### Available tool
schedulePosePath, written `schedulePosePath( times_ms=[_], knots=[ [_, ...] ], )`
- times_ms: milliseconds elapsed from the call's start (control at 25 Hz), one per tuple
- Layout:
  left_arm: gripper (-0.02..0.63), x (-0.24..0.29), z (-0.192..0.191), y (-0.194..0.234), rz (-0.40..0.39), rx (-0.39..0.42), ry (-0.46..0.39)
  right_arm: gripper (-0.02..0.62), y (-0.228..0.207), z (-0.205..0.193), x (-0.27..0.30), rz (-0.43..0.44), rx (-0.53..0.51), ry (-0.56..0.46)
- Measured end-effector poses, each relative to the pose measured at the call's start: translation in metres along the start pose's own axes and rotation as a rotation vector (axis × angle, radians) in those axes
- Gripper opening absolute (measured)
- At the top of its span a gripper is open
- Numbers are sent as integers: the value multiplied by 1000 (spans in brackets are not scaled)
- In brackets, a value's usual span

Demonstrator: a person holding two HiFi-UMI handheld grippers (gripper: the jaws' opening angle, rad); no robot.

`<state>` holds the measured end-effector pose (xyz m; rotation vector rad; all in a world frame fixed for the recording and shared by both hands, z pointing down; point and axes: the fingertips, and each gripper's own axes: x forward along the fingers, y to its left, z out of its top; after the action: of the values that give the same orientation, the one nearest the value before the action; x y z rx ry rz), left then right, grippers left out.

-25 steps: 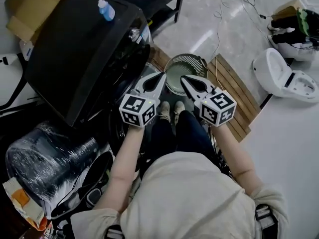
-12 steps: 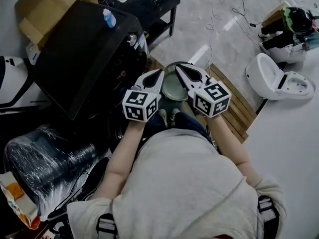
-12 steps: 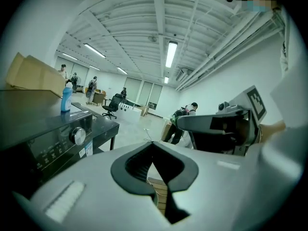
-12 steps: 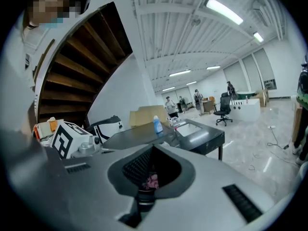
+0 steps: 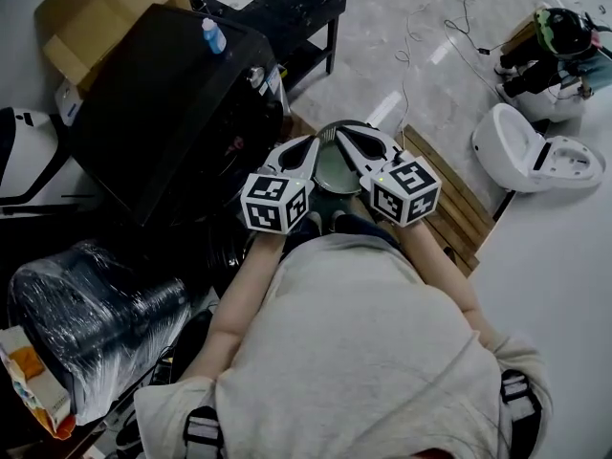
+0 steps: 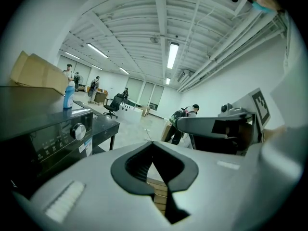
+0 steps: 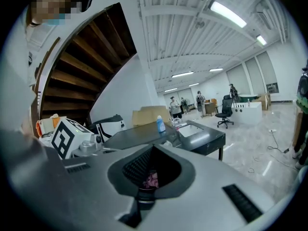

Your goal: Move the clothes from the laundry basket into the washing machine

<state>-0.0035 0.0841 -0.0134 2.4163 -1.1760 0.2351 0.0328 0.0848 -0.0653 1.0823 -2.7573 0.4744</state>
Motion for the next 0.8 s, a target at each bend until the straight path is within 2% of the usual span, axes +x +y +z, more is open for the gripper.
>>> schedulePosePath(
  times_ms=[280, 640, 800],
  knots=[
    [9, 1, -4, -3, 23, -3, -5, 9, 3, -7, 1, 13, -32, 21],
    [9, 2, -5, 1, 43, 7, 4, 9, -3, -9, -1, -13, -39, 44],
    [9, 3, -2, 2, 54, 38, 7, 8, -10, -13, -3, -37, -33, 64]
  ],
)
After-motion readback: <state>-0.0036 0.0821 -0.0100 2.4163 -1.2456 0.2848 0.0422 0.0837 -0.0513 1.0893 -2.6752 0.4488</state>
